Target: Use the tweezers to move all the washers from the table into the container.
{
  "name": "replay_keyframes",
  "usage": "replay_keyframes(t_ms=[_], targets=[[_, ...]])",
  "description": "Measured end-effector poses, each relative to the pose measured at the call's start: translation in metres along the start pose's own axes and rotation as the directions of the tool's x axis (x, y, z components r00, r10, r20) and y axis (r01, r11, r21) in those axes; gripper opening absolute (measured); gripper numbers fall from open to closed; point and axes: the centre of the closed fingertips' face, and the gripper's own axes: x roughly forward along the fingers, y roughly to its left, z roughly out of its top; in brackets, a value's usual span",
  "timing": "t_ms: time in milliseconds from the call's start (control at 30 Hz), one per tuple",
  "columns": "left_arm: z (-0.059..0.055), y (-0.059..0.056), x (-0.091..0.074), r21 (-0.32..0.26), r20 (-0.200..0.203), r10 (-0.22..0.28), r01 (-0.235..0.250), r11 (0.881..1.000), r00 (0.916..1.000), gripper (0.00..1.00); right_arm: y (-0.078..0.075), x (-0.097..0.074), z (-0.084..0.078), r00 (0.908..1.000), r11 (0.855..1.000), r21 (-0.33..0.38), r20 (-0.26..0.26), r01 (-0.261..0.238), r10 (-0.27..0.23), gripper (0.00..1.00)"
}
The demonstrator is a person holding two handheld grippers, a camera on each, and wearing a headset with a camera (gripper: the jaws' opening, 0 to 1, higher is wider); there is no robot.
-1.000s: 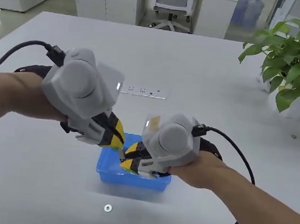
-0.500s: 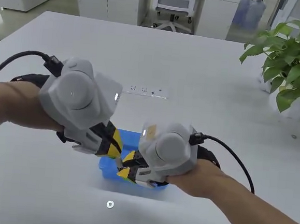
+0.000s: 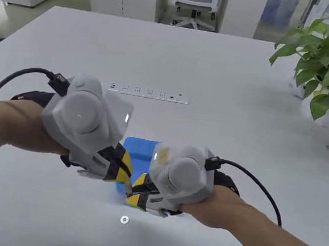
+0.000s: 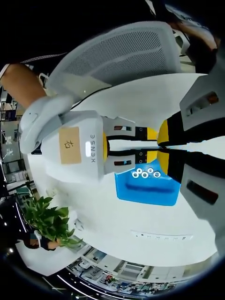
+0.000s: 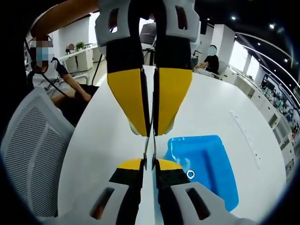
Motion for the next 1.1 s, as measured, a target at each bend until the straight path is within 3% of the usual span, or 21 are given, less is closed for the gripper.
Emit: replay_keyframes(t_ms=[200, 1100], targets=[[-0.004, -0.007, 0.006, -0.011, -0.002, -0.018, 0.018, 1.000, 0.9998, 0.06, 0.006, 0.005, -0.005, 0.9999, 1.000, 0.010, 0.000, -0.014, 0.014, 0.12], [-0.025, -0.015, 0.023, -0.055, -0.011, -0.046, 0.045, 0.997, 0.9989, 0.06, 0.025, 0.024, -0.014, 0.9979, 0.997, 0.041, 0.002, -0.064, 0.064, 0.12]])
